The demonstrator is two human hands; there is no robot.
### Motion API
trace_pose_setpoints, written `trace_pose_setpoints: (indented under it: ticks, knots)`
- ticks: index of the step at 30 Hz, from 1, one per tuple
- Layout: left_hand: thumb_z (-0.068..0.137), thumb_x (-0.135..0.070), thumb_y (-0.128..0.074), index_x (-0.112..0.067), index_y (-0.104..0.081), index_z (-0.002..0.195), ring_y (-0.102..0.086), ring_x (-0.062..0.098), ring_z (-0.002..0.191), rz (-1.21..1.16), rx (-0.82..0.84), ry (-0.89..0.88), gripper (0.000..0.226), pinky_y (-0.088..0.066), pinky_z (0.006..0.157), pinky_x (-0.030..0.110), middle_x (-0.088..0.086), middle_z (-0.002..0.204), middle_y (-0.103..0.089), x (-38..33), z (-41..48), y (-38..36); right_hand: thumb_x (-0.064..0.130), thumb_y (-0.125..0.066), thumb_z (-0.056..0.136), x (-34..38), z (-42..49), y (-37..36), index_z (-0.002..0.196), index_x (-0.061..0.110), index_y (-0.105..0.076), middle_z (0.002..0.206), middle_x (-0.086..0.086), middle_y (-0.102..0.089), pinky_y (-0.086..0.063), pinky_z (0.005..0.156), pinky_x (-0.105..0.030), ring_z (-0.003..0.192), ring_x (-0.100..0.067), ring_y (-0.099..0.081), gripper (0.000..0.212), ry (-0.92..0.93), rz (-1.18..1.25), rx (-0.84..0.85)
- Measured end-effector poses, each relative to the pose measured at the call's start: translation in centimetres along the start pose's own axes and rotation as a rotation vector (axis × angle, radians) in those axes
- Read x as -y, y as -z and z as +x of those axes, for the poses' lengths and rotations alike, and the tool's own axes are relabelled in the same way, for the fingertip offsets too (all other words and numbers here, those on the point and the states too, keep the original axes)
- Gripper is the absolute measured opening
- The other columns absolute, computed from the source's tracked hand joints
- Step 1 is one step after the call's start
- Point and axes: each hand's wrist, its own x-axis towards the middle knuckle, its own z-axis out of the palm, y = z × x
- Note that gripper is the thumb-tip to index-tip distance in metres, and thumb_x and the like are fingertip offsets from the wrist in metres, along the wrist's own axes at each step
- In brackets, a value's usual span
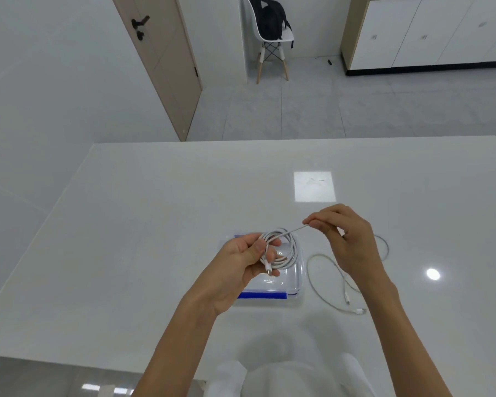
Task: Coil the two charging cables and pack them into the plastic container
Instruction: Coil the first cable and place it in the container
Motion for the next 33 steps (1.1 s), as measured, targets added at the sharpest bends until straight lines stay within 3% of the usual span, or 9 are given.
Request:
trace_pose_setpoints:
  ticks: [5, 8, 10, 14, 18, 22, 27, 30, 33]
  knots:
    - [0.102, -0.014, -0.042, 0.005, -0.062, 0.108, -0.067, 0.019, 0.081, -0.026, -0.055, -0.025, 0.028, -0.057, 0.076, 0.031, 0.006, 0.078, -0.068, -0.6, 1.2, 0.2, 0.008, -0.059, 0.095, 2.5, -0.7, -2.7, 0.098, 0.014, -0.071, 0.079, -0.001, -0.074, -0.058, 0.063, -0.026, 0.068, -0.015, -0.069, 0.014, -0.44, 0.355, 0.156]
    - [0.103, -0.014, -0.043, 0.003, -0.064, 0.111, -0.07, 0.029, 0.094, 0.019, -0.067, 0.039, 0.028, -0.058, 0.077, 0.031, 0.017, 0.105, -0.072, -0.4, 1.6, 0.3, 0.017, -0.061, 0.095, 3.1, -1.2, -3.6, 0.106, 0.014, -0.069, 0.087, -0.008, -0.077, -0.059, 0.064, -0.027, 0.078, -0.022, -0.073, 0.014, -0.666, 0.493, 0.302]
    - [0.103, -0.014, -0.043, -0.001, -0.065, 0.11, -0.069, 0.03, 0.098, 0.057, -0.082, 0.081, 0.027, -0.058, 0.075, 0.03, 0.018, 0.109, -0.071, -0.2, 1.8, 0.2, 0.021, -0.061, 0.095, 2.7, -1.3, -3.6, 0.107, 0.015, -0.071, 0.096, -0.008, -0.076, -0.054, 0.066, -0.024, 0.085, -0.019, -0.071, 0.017, -0.761, 0.637, 0.334]
    - [0.104, -0.015, -0.041, -0.002, -0.064, 0.11, -0.069, 0.027, 0.092, 0.178, -0.158, 0.121, 0.027, -0.059, 0.079, 0.037, 0.011, 0.094, -0.069, 0.1, 2.5, -0.2, 0.013, -0.057, 0.095, 2.0, -1.4, -3.8, 0.111, 0.009, -0.073, 0.101, -0.009, -0.069, -0.046, 0.061, -0.019, 0.077, -0.012, -0.056, 0.023, -0.939, 0.979, 0.351]
    - [0.104, -0.018, -0.04, -0.006, -0.063, 0.115, -0.069, 0.024, 0.092, 0.327, -0.24, 0.126, 0.028, -0.06, 0.084, 0.041, 0.009, 0.103, -0.069, 0.8, 3.0, -0.8, 0.023, -0.057, 0.091, 1.6, -1.3, -3.5, 0.12, 0.0, -0.067, 0.112, -0.017, -0.064, -0.048, 0.061, -0.022, 0.086, -0.02, -0.057, 0.038, -1.026, 1.157, 0.384]
    - [0.103, -0.02, -0.042, -0.011, -0.065, 0.113, -0.07, 0.022, 0.092, 0.376, -0.296, 0.108, 0.026, -0.06, 0.082, 0.036, 0.007, 0.106, -0.071, 1.2, 3.2, -1.2, 0.046, -0.054, 0.095, 2.3, -1.1, -2.7, 0.115, 0.007, -0.07, 0.104, -0.011, -0.071, -0.043, 0.069, -0.029, 0.087, -0.018, -0.061, 0.048, -0.889, 0.938, 0.499]
    - [0.103, -0.025, -0.042, -0.018, -0.065, 0.117, -0.069, 0.018, 0.097, 0.422, -0.345, 0.074, 0.028, -0.057, 0.092, 0.036, 0.0, 0.105, -0.072, 1.7, 3.4, -1.8, 0.029, -0.067, 0.091, 3.8, -0.4, -3.5, 0.105, 0.012, -0.071, 0.094, -0.007, -0.074, -0.048, 0.071, -0.027, 0.084, -0.018, -0.064, 0.023, -0.817, 0.633, 0.5]
    - [0.103, -0.024, -0.043, -0.018, -0.066, 0.116, -0.068, 0.016, 0.095, 0.427, -0.39, 0.03, 0.027, -0.057, 0.085, 0.026, -0.001, 0.104, -0.072, 1.7, 3.4, -2.2, 0.015, -0.065, 0.09, 4.2, 0.0, -3.3, 0.095, 0.012, -0.072, 0.085, -0.005, -0.074, -0.052, 0.066, -0.021, 0.076, -0.014, -0.068, 0.01, -0.822, 0.629, 0.475]
    - [0.103, -0.022, -0.044, -0.018, -0.066, 0.115, -0.068, 0.015, 0.096, 0.454, -0.442, -0.009, 0.026, -0.056, 0.083, 0.021, -0.001, 0.104, -0.071, 1.8, 3.6, -2.6, 0.015, -0.066, 0.088, 4.6, -0.2, -3.4, 0.096, 0.019, -0.072, 0.089, -0.004, -0.076, -0.057, 0.066, -0.019, 0.077, -0.016, -0.074, 0.01, -0.793, 0.521, 0.369]
